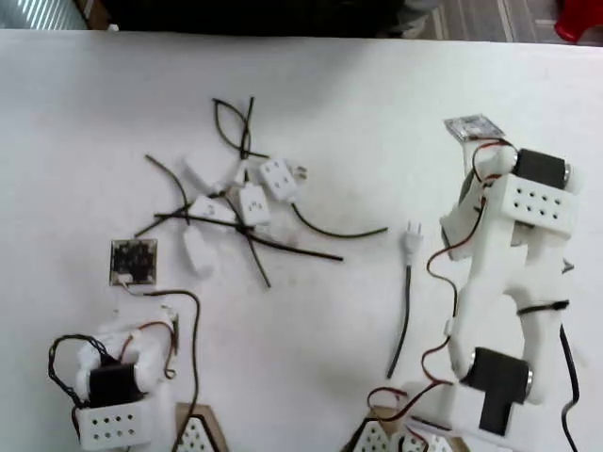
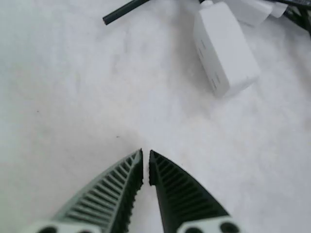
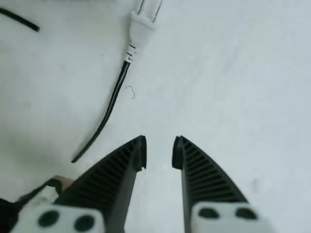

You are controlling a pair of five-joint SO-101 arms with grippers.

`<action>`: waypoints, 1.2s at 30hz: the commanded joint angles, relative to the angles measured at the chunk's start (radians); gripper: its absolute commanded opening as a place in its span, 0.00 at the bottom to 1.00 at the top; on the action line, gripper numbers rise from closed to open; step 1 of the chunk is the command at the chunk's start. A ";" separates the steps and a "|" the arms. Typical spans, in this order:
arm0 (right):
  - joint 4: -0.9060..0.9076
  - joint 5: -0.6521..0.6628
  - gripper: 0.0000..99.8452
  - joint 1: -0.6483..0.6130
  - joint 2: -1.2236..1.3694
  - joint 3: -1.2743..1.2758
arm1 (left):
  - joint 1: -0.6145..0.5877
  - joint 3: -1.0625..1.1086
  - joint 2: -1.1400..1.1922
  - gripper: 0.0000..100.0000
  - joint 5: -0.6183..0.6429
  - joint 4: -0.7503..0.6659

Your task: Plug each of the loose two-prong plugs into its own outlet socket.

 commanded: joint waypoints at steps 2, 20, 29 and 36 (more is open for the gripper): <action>-0.016 0.276 0.08 0.027 -0.122 -0.009 | 0.015 -0.003 -0.004 0.05 -0.009 -0.009; -0.418 0.922 0.17 -0.058 -0.013 0.322 | 0.015 -0.003 -0.004 0.05 -0.009 -0.009; -0.581 0.901 0.25 -0.131 0.128 0.336 | 0.015 -0.003 -0.004 0.05 -0.009 -0.009; -0.524 0.517 0.25 -0.239 0.211 0.192 | 0.015 -0.003 -0.004 0.05 -0.009 -0.009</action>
